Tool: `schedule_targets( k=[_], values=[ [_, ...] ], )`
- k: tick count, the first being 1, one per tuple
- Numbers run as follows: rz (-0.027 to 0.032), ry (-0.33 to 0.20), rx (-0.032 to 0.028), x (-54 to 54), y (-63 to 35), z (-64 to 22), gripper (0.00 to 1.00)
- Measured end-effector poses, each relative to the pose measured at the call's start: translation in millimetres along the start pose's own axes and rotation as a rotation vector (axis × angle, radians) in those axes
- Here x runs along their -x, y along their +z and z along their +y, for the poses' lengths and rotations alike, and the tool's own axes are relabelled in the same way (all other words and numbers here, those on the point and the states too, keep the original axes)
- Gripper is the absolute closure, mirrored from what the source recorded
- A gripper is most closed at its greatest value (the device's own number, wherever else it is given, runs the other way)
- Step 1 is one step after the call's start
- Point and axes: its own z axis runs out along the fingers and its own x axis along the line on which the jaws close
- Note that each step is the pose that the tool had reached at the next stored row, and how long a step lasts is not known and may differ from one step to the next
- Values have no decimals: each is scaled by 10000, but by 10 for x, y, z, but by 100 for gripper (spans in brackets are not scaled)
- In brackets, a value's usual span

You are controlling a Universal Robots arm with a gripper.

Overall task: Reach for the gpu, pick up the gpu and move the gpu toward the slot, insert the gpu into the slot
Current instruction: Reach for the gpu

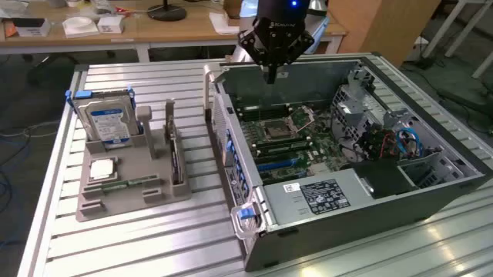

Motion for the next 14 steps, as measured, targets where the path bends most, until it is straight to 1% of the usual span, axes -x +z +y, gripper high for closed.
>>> schedule_targets(
  k=[6, 14],
  values=[
    [-1, 0, 1, -22, 0, -2, 90],
    [-1, 1, 0, -212, -5, -16, 90]
  ],
)
